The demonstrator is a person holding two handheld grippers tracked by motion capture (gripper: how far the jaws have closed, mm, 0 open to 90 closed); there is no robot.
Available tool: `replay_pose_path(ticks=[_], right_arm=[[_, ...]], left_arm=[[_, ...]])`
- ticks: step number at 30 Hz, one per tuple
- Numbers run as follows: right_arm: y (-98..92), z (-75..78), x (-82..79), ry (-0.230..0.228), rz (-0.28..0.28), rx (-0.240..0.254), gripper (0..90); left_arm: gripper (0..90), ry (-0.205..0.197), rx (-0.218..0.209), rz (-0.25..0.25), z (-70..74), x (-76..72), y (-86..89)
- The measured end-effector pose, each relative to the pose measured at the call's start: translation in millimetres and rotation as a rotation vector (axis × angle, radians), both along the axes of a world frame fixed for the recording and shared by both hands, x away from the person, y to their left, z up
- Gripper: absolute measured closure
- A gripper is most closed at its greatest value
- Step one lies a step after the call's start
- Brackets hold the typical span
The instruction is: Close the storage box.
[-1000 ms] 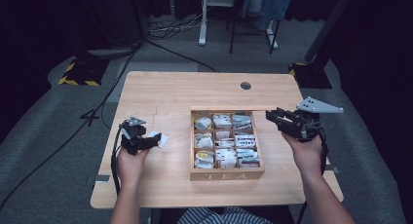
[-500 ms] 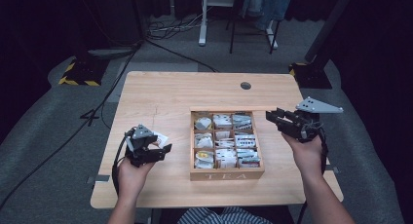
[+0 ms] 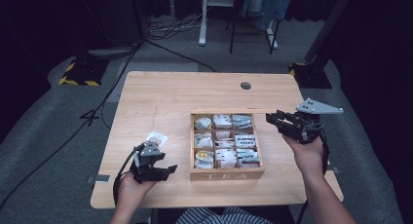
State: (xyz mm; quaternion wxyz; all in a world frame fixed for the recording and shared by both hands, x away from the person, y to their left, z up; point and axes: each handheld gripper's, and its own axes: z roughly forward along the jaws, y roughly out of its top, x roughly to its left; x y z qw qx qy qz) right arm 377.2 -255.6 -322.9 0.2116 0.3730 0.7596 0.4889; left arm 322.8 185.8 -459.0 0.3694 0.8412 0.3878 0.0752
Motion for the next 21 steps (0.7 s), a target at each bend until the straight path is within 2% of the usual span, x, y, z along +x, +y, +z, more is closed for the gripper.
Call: replay_pose_path(ticks=[5, 8, 11, 14, 15, 16, 17, 21], right_arm=[[-0.6, 0.4, -0.1, 0.015, 0.008, -0.002, 66.8], [-1.5, 1.3, 0.5, 0.032, 0.021, -0.01, 66.4], [-2.6, 1.2, 0.1, 0.049, 0.037, -0.018, 66.1], [-2.4, 1.1, -1.7, 0.058, 0.042, -0.035, 66.0], [-2.3, 1.1, -2.4, 0.061, 0.043, -0.038, 66.0], [-2.5, 1.2, -3.5, 0.065, 0.046, -0.044, 65.9], [-2.7, 1.3, -4.2, 0.067, 0.05, -0.044, 65.9], [-2.9, 2.1, -7.2, 0.079, 0.056, -0.054, 65.7]], left_arm=[[33.6, 0.029, 0.021, -0.021, -6.4, -1.6, -3.9], [34.0, 0.048, 0.062, -0.044, -10.7, -1.4, -7.4], [34.1, 0.071, 0.084, -0.055, -16.8, -0.8, -12.4], [34.1, 0.081, 0.113, -0.076, -22.2, 0.0, -17.4], [34.1, 0.073, 0.125, -0.074, -24.3, -0.1, -19.4], [34.1, 0.079, 0.13, -0.079, -25.4, 0.3, -20.4], [33.8, 0.065, 0.134, -0.081, -26.1, 0.5, -20.7], [33.4, 0.066, 0.12, -0.082, -27.0, 2.0, -19.7]])
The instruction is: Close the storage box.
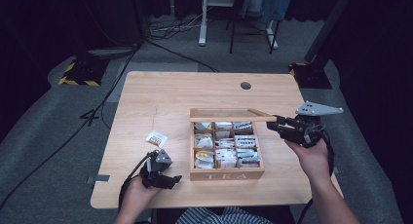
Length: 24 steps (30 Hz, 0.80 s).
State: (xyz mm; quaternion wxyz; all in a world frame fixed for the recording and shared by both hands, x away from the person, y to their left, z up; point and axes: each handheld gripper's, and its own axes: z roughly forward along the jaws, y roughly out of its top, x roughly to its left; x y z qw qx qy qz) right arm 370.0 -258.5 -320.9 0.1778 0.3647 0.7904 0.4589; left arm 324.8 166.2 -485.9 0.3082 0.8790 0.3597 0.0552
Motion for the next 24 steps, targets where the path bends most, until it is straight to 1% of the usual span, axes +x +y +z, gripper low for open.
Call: replay_pose_path(ticks=[2, 3, 7, 9, 11, 12, 16, 19, 20, 21, 24], right_arm=[[0.2, 0.4, -1.1, 0.008, 0.002, -0.006, 65.7], [0.4, 0.5, -1.4, 0.013, 0.004, -0.012, 65.6], [1.0, 0.4, -3.4, 0.029, 0.016, -0.044, 65.6], [1.5, 0.2, -4.4, 0.038, 0.019, -0.056, 65.8], [2.5, 0.4, -5.7, 0.045, 0.021, -0.075, 66.0], [3.1, 0.5, -6.3, 0.046, 0.021, -0.088, 66.1], [5.3, 1.4, -8.3, 0.067, 0.027, -0.123, 66.0], [6.5, 2.5, -8.7, 0.084, 0.032, -0.145, 65.7], [6.5, 2.8, -8.8, 0.092, 0.036, -0.149, 65.7], [6.6, 2.9, -9.0, 0.099, 0.037, -0.152, 65.7], [7.1, 2.7, -9.1, 0.126, 0.049, -0.169, 65.6]], left_arm=[[33.0, -0.015, -0.004, 0.002, -1.3, 0.1, 0.0], [32.9, -0.016, -0.007, 0.001, -1.6, 0.3, 0.1], [31.8, -0.038, -0.011, -0.004, -3.4, 0.4, 0.2], [31.9, -0.05, -0.023, -0.002, -4.7, 0.8, 1.4], [31.9, -0.056, -0.035, 0.002, -5.9, 0.8, 2.9], [31.9, -0.065, -0.04, 0.006, -6.8, 0.5, 3.2], [31.9, -0.076, -0.044, 0.001, -7.9, 0.5, 4.2], [32.0, -0.1, -0.043, 0.001, -9.5, 0.4, 4.7], [32.0, -0.102, -0.044, 0.0, -9.8, 0.3, 4.5], [32.0, -0.109, -0.034, -0.001, -9.9, -0.1, 4.5], [32.0, -0.119, -0.029, -0.005, -10.6, -0.7, 4.0]])
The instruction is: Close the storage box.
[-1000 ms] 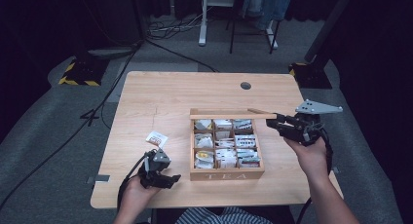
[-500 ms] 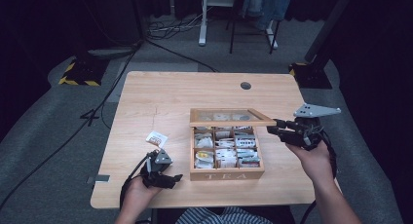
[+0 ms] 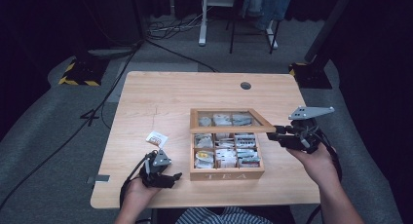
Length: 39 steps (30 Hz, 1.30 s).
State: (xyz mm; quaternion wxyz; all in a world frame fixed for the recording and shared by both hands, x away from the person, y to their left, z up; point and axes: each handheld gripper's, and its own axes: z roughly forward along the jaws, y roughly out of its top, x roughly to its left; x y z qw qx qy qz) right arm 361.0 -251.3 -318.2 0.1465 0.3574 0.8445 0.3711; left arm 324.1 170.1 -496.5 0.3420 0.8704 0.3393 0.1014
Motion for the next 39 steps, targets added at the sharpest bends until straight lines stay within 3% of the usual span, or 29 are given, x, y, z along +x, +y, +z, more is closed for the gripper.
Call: replay_pose_path(ticks=[2, 15, 39], right_arm=[[0.3, -0.5, 0.1, 0.021, 0.007, -0.011, 65.3], [6.2, -4.6, -1.6, 0.141, 0.065, -0.095, 63.9], [19.4, -19.9, -3.7, 0.243, 0.142, -0.254, 61.0]], left_arm=[[32.0, -0.02, 0.01, -0.001, -1.0, -0.5, -0.4], [31.9, -0.031, 0.011, 0.001, -1.9, -0.6, -0.8], [32.0, -0.035, 0.005, 0.002, -2.5, 0.8, 0.4]])
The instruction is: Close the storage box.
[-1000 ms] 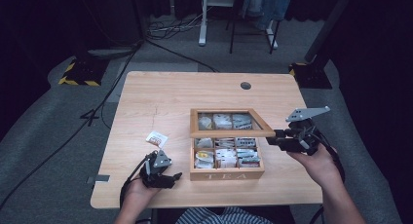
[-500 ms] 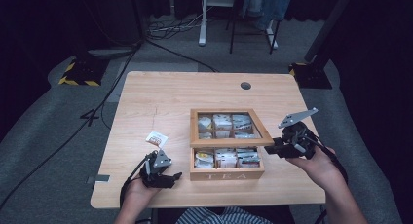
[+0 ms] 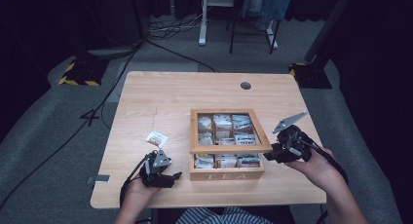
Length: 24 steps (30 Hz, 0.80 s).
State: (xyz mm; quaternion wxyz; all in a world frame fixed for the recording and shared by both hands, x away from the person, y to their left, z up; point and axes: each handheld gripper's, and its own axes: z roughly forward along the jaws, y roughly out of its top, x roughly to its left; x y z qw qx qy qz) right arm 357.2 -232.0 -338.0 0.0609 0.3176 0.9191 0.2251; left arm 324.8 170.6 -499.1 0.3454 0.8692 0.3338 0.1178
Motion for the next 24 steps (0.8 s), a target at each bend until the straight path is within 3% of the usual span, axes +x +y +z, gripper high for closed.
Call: replay_pose_path(ticks=[24], right_arm=[[11.4, -26.2, 3.3, 0.137, 0.061, -0.134, 59.4]], left_arm=[[31.7, -0.001, -0.004, 0.003, -0.5, 3.3, -0.3]])
